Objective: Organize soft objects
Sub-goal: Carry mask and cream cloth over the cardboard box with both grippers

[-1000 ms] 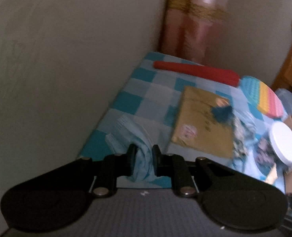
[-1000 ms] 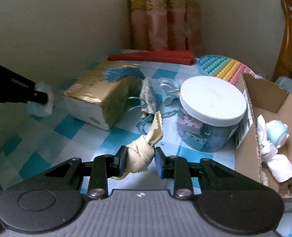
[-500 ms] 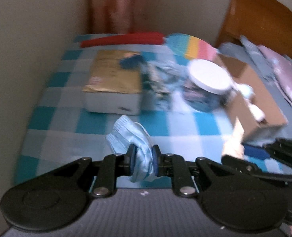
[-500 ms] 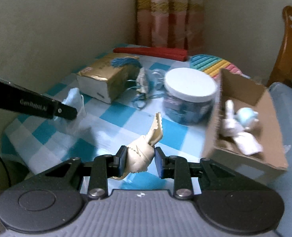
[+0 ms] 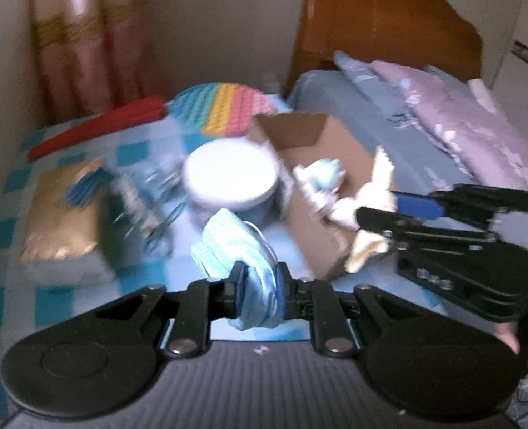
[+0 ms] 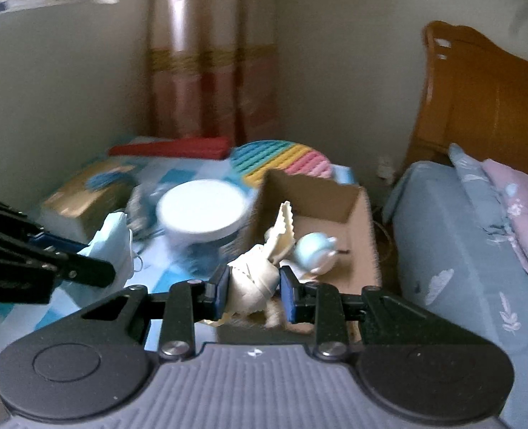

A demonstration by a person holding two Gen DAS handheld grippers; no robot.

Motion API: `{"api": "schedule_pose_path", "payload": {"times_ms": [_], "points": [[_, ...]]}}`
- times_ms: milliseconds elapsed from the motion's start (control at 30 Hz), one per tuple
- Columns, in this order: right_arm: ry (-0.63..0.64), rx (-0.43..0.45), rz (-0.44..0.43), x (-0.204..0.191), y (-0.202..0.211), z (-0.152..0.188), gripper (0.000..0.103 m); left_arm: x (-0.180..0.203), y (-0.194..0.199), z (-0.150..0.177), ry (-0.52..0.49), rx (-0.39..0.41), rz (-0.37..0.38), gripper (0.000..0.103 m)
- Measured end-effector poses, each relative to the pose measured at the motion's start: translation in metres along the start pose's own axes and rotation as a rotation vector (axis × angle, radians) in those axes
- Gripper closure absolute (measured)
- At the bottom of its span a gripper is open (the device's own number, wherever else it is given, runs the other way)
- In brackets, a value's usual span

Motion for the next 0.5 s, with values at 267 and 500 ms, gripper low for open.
{"api": "schedule_pose_path", "payload": {"times_ms": [267,500], "points": [[-0.059,-0.024,0.018,0.022,-0.031,-0.007,0.037,0.016,-0.02,-0.063,-0.102,0.073,0.039,0.087],[-0.1,-0.01,0.018,0.031,-0.023,0.002,0.016,0.019,-0.061,-0.113,-0.12,0.097,0.085,0.087]]}}
Point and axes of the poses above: each gripper's, at about its wrist camera, not at the fingertips, and y roughly against the way its jaws point, x to its right, z to its underside, the point moved 4 cm from there along -y, roughly the way its jaws point, and after that the axes turned 15 degrees about -y, right-handed, at the moved point
